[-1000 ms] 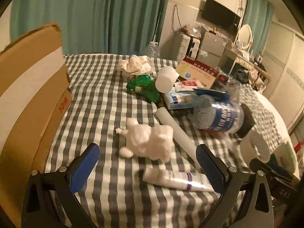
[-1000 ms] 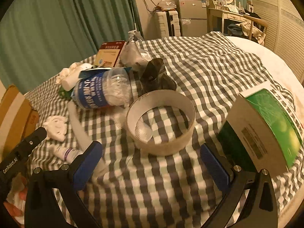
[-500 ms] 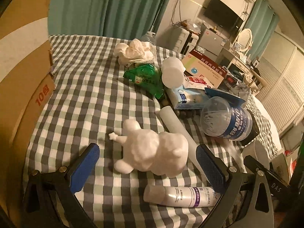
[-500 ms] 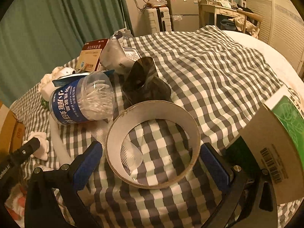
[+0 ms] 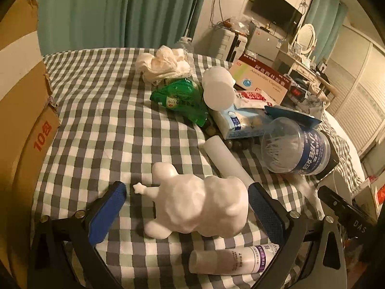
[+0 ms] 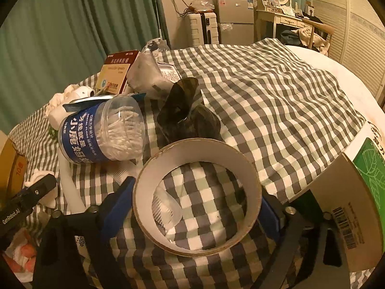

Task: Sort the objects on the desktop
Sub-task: 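Grasp the tape roll with the right tool while the left tool grasps the white plush toy, then carry the plush toy and tape roll into the cardboard box and release both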

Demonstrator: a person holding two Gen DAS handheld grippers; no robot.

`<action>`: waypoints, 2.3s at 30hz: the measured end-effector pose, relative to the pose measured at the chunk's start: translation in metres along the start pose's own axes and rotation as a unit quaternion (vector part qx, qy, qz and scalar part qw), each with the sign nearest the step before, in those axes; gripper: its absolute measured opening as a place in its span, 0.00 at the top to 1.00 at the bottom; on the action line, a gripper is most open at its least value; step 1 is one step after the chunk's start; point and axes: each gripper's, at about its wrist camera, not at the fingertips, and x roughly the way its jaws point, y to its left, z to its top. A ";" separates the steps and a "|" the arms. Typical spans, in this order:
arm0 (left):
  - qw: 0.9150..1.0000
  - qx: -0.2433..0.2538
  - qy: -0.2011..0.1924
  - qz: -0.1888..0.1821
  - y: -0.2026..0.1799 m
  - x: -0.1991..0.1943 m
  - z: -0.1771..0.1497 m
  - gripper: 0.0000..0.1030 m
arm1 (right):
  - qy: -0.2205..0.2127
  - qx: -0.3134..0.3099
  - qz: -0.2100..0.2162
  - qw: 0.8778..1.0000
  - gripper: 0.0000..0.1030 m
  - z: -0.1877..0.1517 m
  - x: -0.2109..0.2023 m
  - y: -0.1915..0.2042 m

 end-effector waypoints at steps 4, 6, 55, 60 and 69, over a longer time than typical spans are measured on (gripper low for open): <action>1.000 -0.009 -0.004 -0.003 0.006 -0.001 0.002 0.22 | 0.005 -0.004 -0.001 1.000 0.19 -0.001 0.002 0.000; 1.000 -0.011 -0.006 -0.006 0.008 -0.003 0.001 0.22 | 0.005 -0.014 -0.007 1.000 0.19 -0.001 0.003 0.003; 0.999 0.020 -0.037 0.009 -0.058 -0.203 0.010 0.22 | -0.058 -0.004 0.059 0.997 0.19 -0.004 -0.191 0.017; 0.999 0.032 -0.006 0.022 -0.058 -0.229 0.018 0.22 | -0.039 -0.015 0.079 0.996 0.19 -0.002 -0.219 0.031; 0.999 0.028 -0.011 0.022 -0.033 -0.294 0.056 0.22 | -0.062 -0.048 0.116 0.990 0.19 0.018 -0.282 0.069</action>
